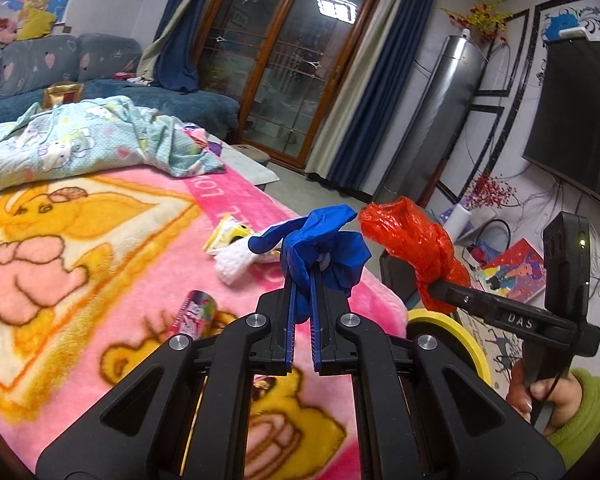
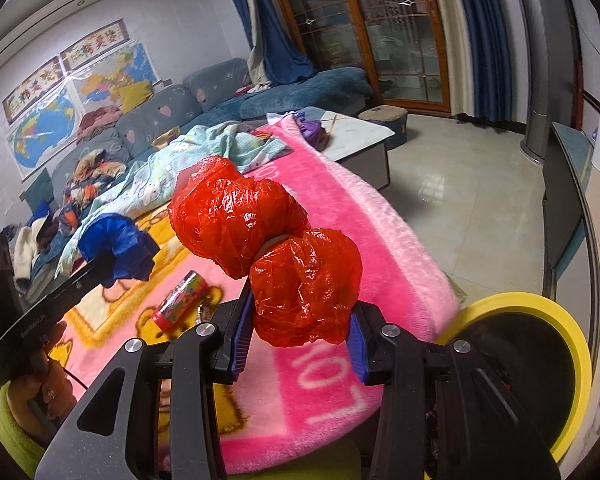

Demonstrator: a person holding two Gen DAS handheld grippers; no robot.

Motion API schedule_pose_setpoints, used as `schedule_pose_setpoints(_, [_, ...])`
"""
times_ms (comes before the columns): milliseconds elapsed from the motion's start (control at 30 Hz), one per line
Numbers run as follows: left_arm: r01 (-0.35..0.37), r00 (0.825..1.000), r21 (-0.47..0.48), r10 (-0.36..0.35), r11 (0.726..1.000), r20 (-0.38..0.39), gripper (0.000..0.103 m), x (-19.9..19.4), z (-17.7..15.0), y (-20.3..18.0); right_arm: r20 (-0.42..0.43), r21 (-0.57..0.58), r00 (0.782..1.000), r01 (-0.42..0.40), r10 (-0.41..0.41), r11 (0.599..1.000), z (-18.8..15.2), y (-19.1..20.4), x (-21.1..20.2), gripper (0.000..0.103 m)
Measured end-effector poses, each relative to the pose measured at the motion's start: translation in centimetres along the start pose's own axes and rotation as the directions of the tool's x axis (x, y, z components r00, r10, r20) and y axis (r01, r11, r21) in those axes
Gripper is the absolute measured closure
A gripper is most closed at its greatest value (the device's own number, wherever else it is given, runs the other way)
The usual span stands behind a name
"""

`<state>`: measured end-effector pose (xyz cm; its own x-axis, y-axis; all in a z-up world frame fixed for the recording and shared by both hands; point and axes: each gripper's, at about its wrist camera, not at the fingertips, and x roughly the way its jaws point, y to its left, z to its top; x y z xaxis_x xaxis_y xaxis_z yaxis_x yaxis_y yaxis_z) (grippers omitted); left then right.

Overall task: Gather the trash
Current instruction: 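Carry the glove and red bags over the bin and open both tools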

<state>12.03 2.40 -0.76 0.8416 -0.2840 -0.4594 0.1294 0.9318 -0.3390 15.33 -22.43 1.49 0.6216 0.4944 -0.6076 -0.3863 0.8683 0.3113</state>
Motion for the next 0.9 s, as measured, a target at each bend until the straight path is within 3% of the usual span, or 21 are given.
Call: schedule_pose_setpoints(900, [0.134, 0.986, 0.147, -0.118, 0.980, -0.118, 0.100, 3.0, -3.6, -8.5, 0.002, 0.179, 0.988, 0.153, -0.156, 0.972, -2.3, -8.4, -3.4, 0.065])
